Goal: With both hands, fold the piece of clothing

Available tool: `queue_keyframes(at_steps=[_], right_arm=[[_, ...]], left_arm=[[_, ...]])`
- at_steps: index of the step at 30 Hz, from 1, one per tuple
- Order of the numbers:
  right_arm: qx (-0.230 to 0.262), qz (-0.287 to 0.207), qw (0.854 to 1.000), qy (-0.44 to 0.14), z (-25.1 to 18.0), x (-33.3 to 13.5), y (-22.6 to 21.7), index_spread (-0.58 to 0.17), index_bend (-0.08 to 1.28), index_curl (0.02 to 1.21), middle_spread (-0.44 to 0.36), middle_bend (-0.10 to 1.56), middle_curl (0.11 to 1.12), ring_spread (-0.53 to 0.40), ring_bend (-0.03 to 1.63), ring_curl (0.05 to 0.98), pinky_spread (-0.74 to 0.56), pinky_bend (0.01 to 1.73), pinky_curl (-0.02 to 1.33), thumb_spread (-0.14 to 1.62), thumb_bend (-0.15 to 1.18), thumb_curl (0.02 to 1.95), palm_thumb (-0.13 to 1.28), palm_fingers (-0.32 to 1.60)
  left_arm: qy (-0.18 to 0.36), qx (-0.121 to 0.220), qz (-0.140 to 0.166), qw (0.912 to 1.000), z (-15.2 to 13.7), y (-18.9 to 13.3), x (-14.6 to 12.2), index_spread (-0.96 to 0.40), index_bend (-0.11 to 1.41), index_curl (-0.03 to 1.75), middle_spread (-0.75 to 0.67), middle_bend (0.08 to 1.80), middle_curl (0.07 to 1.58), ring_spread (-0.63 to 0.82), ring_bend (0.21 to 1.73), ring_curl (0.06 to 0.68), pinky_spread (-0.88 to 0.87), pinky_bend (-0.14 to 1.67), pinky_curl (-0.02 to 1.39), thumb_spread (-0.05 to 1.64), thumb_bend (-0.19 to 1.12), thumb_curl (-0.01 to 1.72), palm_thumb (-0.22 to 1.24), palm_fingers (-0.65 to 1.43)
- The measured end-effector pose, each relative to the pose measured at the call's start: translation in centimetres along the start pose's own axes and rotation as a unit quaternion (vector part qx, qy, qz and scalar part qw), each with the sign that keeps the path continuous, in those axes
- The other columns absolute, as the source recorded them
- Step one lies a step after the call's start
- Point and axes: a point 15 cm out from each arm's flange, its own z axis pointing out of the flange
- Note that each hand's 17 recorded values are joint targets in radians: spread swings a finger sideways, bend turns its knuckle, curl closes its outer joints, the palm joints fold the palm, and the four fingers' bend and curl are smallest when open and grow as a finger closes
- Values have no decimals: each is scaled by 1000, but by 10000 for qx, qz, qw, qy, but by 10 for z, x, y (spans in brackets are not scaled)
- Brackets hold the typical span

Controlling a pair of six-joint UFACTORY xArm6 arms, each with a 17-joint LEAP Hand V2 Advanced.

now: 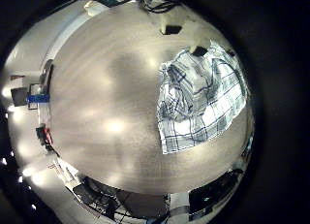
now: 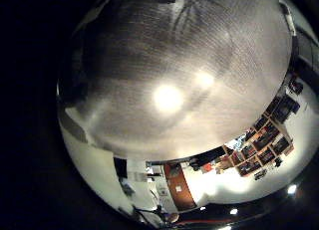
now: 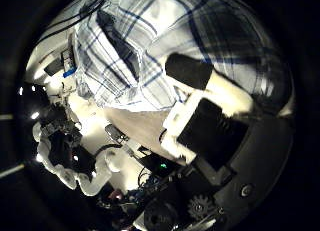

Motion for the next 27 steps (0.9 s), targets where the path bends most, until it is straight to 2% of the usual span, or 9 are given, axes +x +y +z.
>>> queue_keyframes(at_steps=[1,3,6,9,14,17,24,27], right_arm=[[-16,-36,9999,103,0,0,0,-366,545,510,-181,893,581,-217,1103,432,-298,942,498,1093,70,422,740,1420],[-28,-108,9996,251,-2,-3,-1,-361,702,582,-176,983,621,-213,1158,462,-293,1024,534,1086,99,454,835,1419],[48,-68,9996,254,-6,0,3,-343,859,664,-168,1097,671,-209,1246,506,-276,1142,591,1082,127,504,928,1338],[124,68,9997,195,-14,13,13,-324,961,718,-157,1189,707,-206,1316,545,-256,1219,641,1079,137,549,979,1266],[322,339,9989,106,-28,41,40,-297,1042,763,-138,1269,735,-200,1376,586,-235,1282,698,1068,127,607,1007,1195],[414,548,9973,250,-39,68,58,-282,1071,780,-128,1305,742,-196,1402,605,-215,1300,730,1063,117,647,1022,1167],[850,789,9926,357,-76,95,89,-264,1099,792,-115,1344,741,-190,1425,628,-199,1293,777,1050,91,715,1036,1144],[999,775,9911,406,-95,87,105,-259,1103,794,-112,1351,738,-189,1428,633,-196,1286,794,1045,80,742,1039,1140]], left_arm=[[2,-6,-3,10000,0,0,0,-108,213,488,132,176,326,176,660,234,234,263,417,1163,-19,279,202,262],[14,-10,-1,10000,1,0,0,-109,213,488,128,176,324,173,658,233,232,262,417,1163,-19,279,202,263],[26,-17,-8,10000,3,0,2,-111,213,487,126,174,321,170,658,231,231,259,415,1163,-19,279,202,266],[37,-45,-9,10000,10,-1,2,-112,211,487,129,174,318,168,657,229,230,258,413,1166,-17,278,205,268],[83,-62,12,9999,34,-3,11,-112,209,485,131,174,313,167,655,226,229,256,411,1169,-18,277,207,270],[128,-104,46,9999,47,1,18,-109,208,485,132,174,311,167,655,224,229,255,410,1171,-18,277,208,271],[163,21,78,9998,38,4,21,-107,204,485,132,175,308,167,653,222,228,256,408,1183,-17,275,214,271],[163,118,-2,9998,30,10,8,-107,202,486,126,174,307,167,654,220,228,255,407,1186,-17,274,215,273]])
